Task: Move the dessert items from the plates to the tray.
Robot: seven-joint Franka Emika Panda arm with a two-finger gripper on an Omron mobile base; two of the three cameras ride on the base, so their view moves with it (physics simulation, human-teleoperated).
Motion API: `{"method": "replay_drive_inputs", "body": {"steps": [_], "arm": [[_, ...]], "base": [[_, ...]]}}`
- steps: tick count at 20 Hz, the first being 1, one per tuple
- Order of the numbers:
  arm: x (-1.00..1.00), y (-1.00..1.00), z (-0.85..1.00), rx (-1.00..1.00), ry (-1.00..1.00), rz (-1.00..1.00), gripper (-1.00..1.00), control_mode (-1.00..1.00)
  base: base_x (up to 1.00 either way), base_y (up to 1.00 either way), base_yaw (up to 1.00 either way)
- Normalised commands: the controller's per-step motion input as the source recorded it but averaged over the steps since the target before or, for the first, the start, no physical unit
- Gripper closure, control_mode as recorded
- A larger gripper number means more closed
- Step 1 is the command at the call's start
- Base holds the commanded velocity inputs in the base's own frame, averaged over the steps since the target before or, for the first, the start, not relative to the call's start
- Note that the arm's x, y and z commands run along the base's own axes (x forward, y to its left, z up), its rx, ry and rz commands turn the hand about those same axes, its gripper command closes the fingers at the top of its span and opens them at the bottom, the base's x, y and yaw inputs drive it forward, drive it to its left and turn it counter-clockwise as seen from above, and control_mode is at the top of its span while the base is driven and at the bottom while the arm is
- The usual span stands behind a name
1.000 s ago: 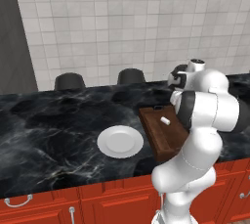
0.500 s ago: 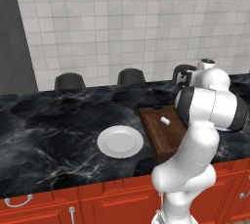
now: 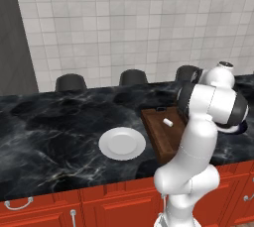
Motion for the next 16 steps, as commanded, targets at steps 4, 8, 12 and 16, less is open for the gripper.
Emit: {"method": "replay_drive_inputs", "body": {"steps": [4,8,12,16], "arm": [[0.00,-0.48,-0.11,0.04,0.00,-0.06,-1.00,-1.00],[0.00,-0.18,-0.06,0.01,0.00,-0.07,-1.00,-1.00],[-0.03,-0.08,-0.02,0.00,0.00,-0.07,-1.00,-1.00],[-0.15,-0.09,-0.08,0.00,0.00,-0.08,-1.00,-1.00]], "base": [[0.00,0.00,0.00],[0.00,0.00,0.00],[0.00,0.00,0.00],[0.00,0.00,0.00]]}}
